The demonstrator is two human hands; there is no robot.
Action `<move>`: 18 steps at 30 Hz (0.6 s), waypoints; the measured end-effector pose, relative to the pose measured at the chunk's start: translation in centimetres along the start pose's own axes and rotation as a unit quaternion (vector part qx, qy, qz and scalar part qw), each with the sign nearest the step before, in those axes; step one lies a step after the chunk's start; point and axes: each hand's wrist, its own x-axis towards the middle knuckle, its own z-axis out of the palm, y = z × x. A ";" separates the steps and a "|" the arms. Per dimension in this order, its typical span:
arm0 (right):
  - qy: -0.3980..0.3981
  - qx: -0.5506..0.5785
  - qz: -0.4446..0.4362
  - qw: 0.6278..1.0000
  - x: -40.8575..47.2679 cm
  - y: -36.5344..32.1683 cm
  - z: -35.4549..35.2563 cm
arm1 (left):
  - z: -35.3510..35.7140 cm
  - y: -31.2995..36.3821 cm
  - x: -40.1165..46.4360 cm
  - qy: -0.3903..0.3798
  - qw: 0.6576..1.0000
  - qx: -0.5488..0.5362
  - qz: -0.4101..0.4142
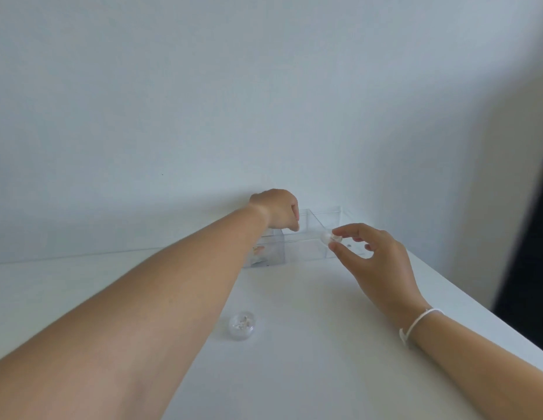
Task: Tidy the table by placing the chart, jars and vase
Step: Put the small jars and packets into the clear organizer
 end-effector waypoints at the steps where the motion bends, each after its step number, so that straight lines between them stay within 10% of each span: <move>1: -0.001 -0.002 -0.001 1.000 -0.1 0.0 0.0 | 0.1 0.1 0.2 -0.004 1.000 0.031 -0.004; 12: -0.017 -0.006 0.006 1.000 -0.3 -0.3 0.3 | 0.3 0.0 0.6 -0.051 0.989 0.135 -0.026; 18: -0.017 -0.013 0.006 1.000 -0.2 -0.3 0.3 | -0.7 -1.7 -1.9 0.112 0.991 -0.077 0.000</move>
